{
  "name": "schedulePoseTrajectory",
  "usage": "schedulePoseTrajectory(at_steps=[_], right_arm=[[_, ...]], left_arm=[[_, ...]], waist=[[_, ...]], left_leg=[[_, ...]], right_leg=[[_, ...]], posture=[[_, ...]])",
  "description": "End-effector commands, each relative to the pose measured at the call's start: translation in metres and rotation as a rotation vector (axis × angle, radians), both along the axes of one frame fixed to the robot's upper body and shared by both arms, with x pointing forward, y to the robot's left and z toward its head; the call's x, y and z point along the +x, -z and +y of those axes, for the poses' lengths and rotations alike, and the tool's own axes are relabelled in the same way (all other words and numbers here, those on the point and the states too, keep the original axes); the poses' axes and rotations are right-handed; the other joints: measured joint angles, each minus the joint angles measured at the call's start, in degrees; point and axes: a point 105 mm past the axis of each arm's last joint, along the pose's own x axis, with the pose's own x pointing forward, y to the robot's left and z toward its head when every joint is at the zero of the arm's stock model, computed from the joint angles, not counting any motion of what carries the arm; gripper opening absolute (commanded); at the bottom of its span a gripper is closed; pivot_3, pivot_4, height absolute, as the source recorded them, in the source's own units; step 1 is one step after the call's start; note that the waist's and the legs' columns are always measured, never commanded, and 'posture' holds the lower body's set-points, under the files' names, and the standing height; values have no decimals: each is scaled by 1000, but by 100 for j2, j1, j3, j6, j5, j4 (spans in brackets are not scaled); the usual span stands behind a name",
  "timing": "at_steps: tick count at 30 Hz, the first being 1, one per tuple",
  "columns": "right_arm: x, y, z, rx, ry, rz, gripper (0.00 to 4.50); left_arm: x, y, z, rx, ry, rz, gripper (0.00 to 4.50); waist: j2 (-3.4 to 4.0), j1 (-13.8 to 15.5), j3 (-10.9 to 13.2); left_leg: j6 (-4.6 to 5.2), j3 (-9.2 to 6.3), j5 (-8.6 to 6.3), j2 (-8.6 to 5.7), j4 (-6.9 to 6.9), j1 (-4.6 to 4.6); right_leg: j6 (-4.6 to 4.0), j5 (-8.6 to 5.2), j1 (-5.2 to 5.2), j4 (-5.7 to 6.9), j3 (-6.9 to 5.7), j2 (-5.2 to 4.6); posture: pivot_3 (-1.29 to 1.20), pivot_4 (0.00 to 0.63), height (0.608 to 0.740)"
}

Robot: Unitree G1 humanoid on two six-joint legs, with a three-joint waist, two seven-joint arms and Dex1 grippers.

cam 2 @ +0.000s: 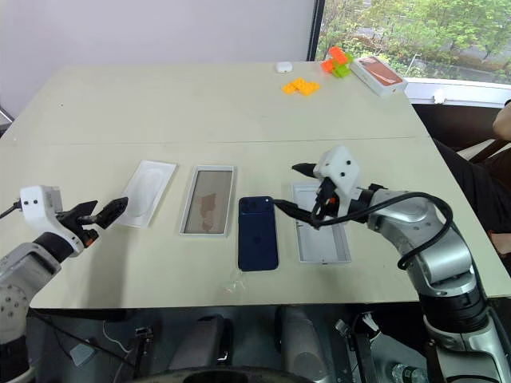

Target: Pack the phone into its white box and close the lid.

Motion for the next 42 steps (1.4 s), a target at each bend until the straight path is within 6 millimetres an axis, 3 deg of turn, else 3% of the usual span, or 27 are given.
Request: schedulePoseTrajectory(at_steps=[1, 10, 18, 23, 26, 33, 42], right_arm=[[-11, -2, 8, -10, -45, -23, 4500], [-23, 8, 16, -73, -132, -24, 4500], [-22, 10, 23, -63, -152, -31, 4500], [-22, 10, 25, -55, -160, -29, 4500], [-22, 10, 26, -53, -163, -28, 4500], [-23, 10, 27, -53, -162, -25, 4500], [-23, 9, 28, -49, -162, -23, 4500]], left_arm=[[-3, 3, 12, -16, -66, 77, 4480], [-11, 37, 9, -108, 2, 376, 4480], [-14, 36, -14, -257, 114, 398, 4480], [-12, 33, -17, -292, 103, 373, 4480], [-11, 33, -15, -296, 85, 367, 3714], [-7, 23, -13, -358, 78, 285, 188], [-8, 12, -7, -478, 39, 164, 188]], waist=[[-1, -7, -1], [-8, 6, -5], [-1, 14, -10], [-2, 24, -11], [-3, 17, -11], [-7, 17, -11], [-19, 4, -10]], left_leg=[[0, 0, 0, -2, 0, 0], [-1, -2, 1, -11, 1, 4], [-4, -3, 2, -12, 0, 11], [-14, -4, 8, -18, 1, 10], [-21, -4, 12, -20, 1, 11], [-26, -10, 14, -19, 1, 8], [-34, -14, 19, -18, 1, 7]], right_leg=[[-6, 4, 0, 0, 0, 0], [-16, 3, 5, -1, -2, -6], [-15, 3, 10, 1, 0, -12], [-22, 7, 15, 0, 0, -26], [-27, 5, 17, -1, 0, -28], [-27, 5, 16, 0, -4, -23], [-31, 4, 15, 1, -9, -18]], posture=[[0, 150, 740], [0, 150, 740], [0, 150, 740], [0, 150, 740], [0, 150, 740], [0, 150, 740], [0, 150, 740]])
